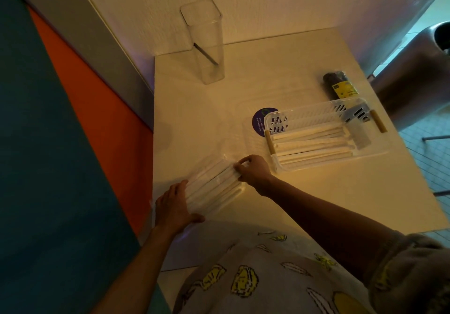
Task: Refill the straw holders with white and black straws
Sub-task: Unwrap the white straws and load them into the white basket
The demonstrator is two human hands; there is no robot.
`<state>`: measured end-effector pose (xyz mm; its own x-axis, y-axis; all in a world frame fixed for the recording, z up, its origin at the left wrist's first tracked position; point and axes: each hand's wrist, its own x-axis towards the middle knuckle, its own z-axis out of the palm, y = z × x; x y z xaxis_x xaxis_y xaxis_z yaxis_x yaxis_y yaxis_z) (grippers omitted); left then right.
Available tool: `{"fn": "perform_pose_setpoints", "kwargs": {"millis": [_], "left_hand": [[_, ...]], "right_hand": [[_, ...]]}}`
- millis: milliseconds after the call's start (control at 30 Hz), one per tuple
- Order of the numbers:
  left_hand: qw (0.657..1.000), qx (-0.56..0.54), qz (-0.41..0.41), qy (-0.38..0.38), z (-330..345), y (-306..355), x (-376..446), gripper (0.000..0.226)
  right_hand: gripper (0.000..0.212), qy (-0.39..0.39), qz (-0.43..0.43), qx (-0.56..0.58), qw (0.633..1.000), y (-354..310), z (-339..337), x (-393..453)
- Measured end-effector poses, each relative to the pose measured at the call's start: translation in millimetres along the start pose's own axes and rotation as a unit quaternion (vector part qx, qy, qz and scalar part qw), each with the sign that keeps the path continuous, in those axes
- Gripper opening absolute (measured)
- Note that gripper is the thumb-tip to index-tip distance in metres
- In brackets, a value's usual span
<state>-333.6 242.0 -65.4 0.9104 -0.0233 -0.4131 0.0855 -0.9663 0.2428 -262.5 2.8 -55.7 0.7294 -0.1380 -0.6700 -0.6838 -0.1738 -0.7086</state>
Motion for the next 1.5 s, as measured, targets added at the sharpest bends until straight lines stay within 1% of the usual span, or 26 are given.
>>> {"fn": "perform_pose_setpoints", "kwargs": {"millis": [133,200,267,333,367,433,467,533,667,733,800,900,1000,1100,1167,1333,1433,1500], "left_hand": [[1.0,-0.002,0.001,-0.001,0,-1,0,0.129],[1.0,-0.005,0.002,-0.001,-1,0,0,0.128],[1.0,-0.009,0.005,0.002,-1,1,0,0.126],[1.0,-0.008,0.006,0.003,-1,1,0,0.126],[1.0,-0.005,0.005,0.002,-1,1,0,0.126],[1.0,0.0,0.005,0.0,-1,0,0,0.127],[1.0,0.001,0.006,-0.001,-1,0,0,0.128],[1.0,0.001,0.007,-0.003,0,-2,1,0.128],[1.0,-0.001,0.008,-0.01,0,-2,2,0.127],[1.0,0.002,0.005,-0.013,0,-2,3,0.127],[1.0,0.006,0.003,-0.016,0,-2,3,0.128],[1.0,0.004,0.004,-0.02,0,-3,4,0.128],[1.0,0.001,0.004,-0.019,0,-3,4,0.127],[1.0,0.003,0.009,-0.019,0,-3,3,0.127],[1.0,0.006,0.013,-0.014,-1,-3,3,0.125],[1.0,0.009,0.014,-0.007,-2,-4,3,0.125],[1.0,0.005,0.008,-0.014,-2,-4,4,0.125],[1.0,0.006,0.003,-0.011,-3,-5,4,0.124]], "right_hand": [[0.03,0.035,-0.014,0.014,0.999,-8,-8,3],[0.037,0.035,-0.008,0.062,0.997,-11,-9,4],[0.044,0.021,0.044,0.159,0.986,-15,-9,4],[0.04,-0.007,0.109,0.263,0.959,-19,-7,-1],[0.037,-0.024,0.136,0.299,0.944,-21,-6,-5],[0.042,-0.053,0.16,0.327,0.93,-21,-2,-10],[0.044,-0.061,0.163,0.329,0.928,-21,1,-13],[0.041,-0.063,0.157,0.334,0.927,-19,8,-16],[0.036,-0.039,0.148,0.328,0.932,-17,16,-21],[0.029,-0.033,0.148,0.321,0.935,-17,18,-22],[0.021,-0.033,0.147,0.289,0.945,-17,18,-21],[0.031,-0.045,0.152,0.254,0.954,-21,17,-20],[0.047,-0.042,0.157,0.275,0.948,-29,19,-20],[0.062,-0.011,0.166,0.288,0.943,-35,25,-17],[0.06,0.008,0.167,0.275,0.947,-36,29,-15],[0.044,0.026,0.135,0.24,0.961,-40,33,-12],[0.04,0.042,0.118,0.231,0.965,-47,33,-14],[0.042,0.059,0.099,0.218,0.969,-54,32,-16]]}}
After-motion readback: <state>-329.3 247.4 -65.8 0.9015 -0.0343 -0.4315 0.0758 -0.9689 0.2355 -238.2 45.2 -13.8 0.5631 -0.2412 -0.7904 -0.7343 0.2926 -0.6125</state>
